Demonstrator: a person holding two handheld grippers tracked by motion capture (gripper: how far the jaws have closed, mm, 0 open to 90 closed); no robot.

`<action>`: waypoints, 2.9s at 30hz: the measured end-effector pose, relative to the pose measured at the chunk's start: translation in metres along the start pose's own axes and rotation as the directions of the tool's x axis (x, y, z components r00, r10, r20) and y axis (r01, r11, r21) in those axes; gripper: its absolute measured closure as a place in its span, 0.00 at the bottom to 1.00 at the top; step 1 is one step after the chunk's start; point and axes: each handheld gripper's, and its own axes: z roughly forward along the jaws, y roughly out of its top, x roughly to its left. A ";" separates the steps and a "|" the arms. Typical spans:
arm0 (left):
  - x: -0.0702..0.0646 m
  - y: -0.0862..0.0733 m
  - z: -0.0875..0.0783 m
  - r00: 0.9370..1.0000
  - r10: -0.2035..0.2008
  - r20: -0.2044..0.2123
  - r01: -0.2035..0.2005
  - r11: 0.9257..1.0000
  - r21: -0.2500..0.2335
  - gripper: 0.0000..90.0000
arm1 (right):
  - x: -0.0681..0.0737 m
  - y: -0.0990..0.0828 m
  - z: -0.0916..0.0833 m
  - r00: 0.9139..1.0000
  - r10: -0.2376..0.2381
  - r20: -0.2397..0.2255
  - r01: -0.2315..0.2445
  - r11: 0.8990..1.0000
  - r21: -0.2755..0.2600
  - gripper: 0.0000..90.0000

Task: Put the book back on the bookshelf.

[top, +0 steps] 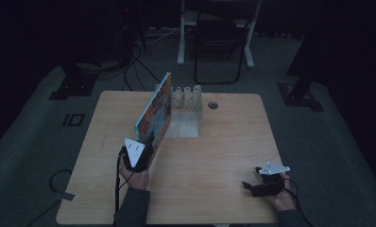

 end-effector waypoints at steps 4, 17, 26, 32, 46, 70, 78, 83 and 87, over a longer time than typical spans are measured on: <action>0.000 0.000 0.003 1.000 -0.008 -0.010 0.008 1.000 -0.001 0.90 | 0.000 0.000 0.000 1.000 0.001 0.000 -0.001 1.000 0.000 0.14; -0.002 -0.002 0.017 0.999 -0.015 -0.049 0.016 1.000 0.009 0.90 | 0.000 0.000 0.000 1.000 0.000 0.000 0.000 1.000 0.000 0.14; -0.002 -0.005 0.025 0.997 -0.025 -0.073 0.025 1.000 0.003 0.90 | 0.000 0.000 0.000 1.000 0.000 0.000 0.000 1.000 0.000 0.14; -0.005 -0.007 0.029 0.996 -0.032 -0.082 0.031 0.999 -0.007 0.90 | 0.000 0.000 0.000 1.000 0.001 0.000 -0.001 1.000 0.000 0.14; -0.008 -0.011 0.037 0.995 -0.019 -0.099 0.017 1.000 -0.015 0.90 | 0.000 0.000 0.000 1.000 0.000 0.000 0.000 1.000 0.000 0.14; -0.011 -0.015 0.046 0.991 0.000 -0.132 -0.003 1.000 -0.026 0.90 | 0.000 0.000 0.000 1.000 0.000 0.000 0.000 1.000 0.000 0.14; -0.009 -0.016 0.050 0.990 -0.008 -0.142 0.005 1.000 -0.023 0.90 | 0.000 0.000 0.000 1.000 0.000 0.000 0.000 1.000 0.000 0.14; -0.009 -0.016 0.051 0.990 -0.010 -0.141 0.007 1.000 -0.026 0.90 | 0.000 0.000 0.000 1.000 0.000 0.000 0.000 1.000 0.000 0.14; -0.010 -0.016 0.053 0.990 -0.008 -0.142 0.003 0.999 -0.033 0.90 | 0.000 0.000 0.000 1.000 0.000 0.000 0.000 1.000 0.000 0.13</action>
